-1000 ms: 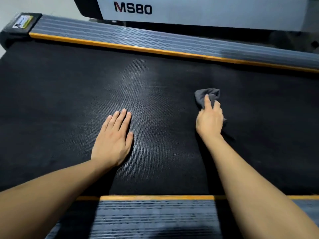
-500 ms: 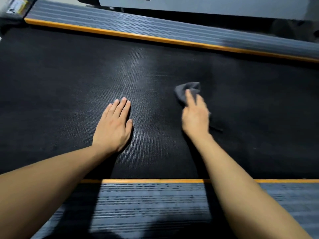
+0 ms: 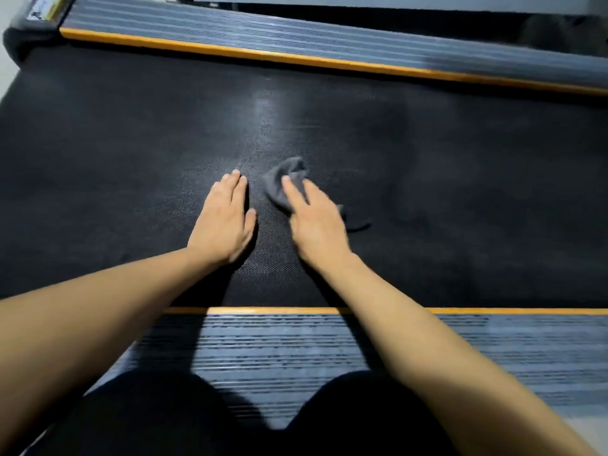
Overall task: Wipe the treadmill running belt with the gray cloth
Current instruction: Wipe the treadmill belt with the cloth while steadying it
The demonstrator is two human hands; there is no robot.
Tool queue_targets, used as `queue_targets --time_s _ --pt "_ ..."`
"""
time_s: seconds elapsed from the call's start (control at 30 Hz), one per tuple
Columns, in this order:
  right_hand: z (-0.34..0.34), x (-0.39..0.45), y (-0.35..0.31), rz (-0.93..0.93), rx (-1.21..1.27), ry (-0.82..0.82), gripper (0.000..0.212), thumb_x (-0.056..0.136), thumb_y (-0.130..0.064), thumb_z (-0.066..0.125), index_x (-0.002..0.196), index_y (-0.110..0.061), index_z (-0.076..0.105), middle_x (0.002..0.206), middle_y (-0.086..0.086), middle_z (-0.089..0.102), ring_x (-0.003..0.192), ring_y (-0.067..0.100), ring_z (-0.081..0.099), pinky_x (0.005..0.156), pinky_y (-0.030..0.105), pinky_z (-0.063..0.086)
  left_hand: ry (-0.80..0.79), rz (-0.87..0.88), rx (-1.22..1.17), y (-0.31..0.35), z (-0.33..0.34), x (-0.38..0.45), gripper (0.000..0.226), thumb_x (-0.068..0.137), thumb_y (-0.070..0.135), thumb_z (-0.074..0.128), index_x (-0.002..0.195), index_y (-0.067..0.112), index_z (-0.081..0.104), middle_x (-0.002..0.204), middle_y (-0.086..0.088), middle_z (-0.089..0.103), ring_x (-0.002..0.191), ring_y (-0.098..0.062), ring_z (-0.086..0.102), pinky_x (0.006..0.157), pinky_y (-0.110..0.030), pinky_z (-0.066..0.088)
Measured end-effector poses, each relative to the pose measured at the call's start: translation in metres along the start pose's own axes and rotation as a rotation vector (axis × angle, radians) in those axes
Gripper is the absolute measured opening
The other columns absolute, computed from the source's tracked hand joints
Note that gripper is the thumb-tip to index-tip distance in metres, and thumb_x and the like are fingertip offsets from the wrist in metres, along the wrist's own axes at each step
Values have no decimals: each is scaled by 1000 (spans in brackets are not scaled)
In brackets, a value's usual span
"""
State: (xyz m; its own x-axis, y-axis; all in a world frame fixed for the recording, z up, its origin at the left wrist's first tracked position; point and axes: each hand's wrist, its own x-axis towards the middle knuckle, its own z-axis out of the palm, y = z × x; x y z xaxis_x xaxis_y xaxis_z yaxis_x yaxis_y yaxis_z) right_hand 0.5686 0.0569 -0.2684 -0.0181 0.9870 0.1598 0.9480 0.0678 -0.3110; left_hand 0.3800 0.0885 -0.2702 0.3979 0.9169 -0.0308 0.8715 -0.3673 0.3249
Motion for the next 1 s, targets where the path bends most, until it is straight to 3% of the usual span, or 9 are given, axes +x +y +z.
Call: queue_targets --time_s 0.1,0.2,0.27,0.37,0.47,0.6,0.67,0.83,1.0 --pt "-19 -21 53 205 -149 87 62 79 -15 66 140 -14 55 127 23 60 105 42 61 86 44 51 -77 92 97 -9 -7 -19 71 100 44 29 154 -2 32 162 -25 28 150 -41 27 125 -48 17" --pt "-53 -41 96 329 -371 26 54 87 -35 57 140 -24 54 123 17 59 102 40 56 84 46 45 -153 165 254 -15 -14 -41 71 99 51 24 154 8 38 160 -19 37 146 -37 38 119 -56 27" --pt "-75 -43 114 369 -310 -40 51 92 -41 49 142 -29 51 126 16 53 107 40 49 92 46 42 -201 153 322 -15 -21 -53 74 98 58 21 155 14 38 160 -15 38 145 -35 41 114 -61 29" --pt "-82 -38 124 393 -62 -133 54 96 -35 50 148 -25 42 131 18 42 116 38 43 100 43 40 -357 133 325 -18 -36 -61 79 95 71 24 162 31 7 171 2 5 156 -26 16 118 -61 21" --pt "-55 -32 69 287 -15 -92 46 92 -28 54 135 -11 51 121 25 46 107 43 51 94 44 45 -521 91 304 -14 -47 -61 90 94 69 42 160 36 -9 169 12 -13 158 -21 -1 120 -61 17" --pt "-20 -26 -36 -62 33 -224 47 90 -27 57 134 -10 50 120 21 47 104 39 51 83 46 48 -459 -12 194 -12 -43 -63 109 87 70 56 162 20 -5 171 3 -8 157 -21 3 125 -56 14" --pt "-24 -23 -40 -80 4 -276 49 94 -31 53 140 -16 44 125 17 44 109 36 48 82 45 49 -421 -38 186 -14 -44 -66 115 82 75 56 162 15 -1 171 -2 -6 157 -23 5 125 -51 14" --pt "-57 -52 33 272 -101 -191 50 94 -29 51 143 -21 42 130 15 41 112 36 51 81 43 48 -437 -40 167 -16 -44 -65 118 79 78 55 162 16 -1 171 0 -7 157 -23 3 126 -48 13" --pt "-92 -67 82 567 -193 -193 44 96 -25 51 138 -13 42 136 19 41 108 46 56 82 43 45 -444 -53 141 -18 -41 -64 124 70 82 49 162 15 1 171 -1 -6 157 -24 2 126 -51 13"
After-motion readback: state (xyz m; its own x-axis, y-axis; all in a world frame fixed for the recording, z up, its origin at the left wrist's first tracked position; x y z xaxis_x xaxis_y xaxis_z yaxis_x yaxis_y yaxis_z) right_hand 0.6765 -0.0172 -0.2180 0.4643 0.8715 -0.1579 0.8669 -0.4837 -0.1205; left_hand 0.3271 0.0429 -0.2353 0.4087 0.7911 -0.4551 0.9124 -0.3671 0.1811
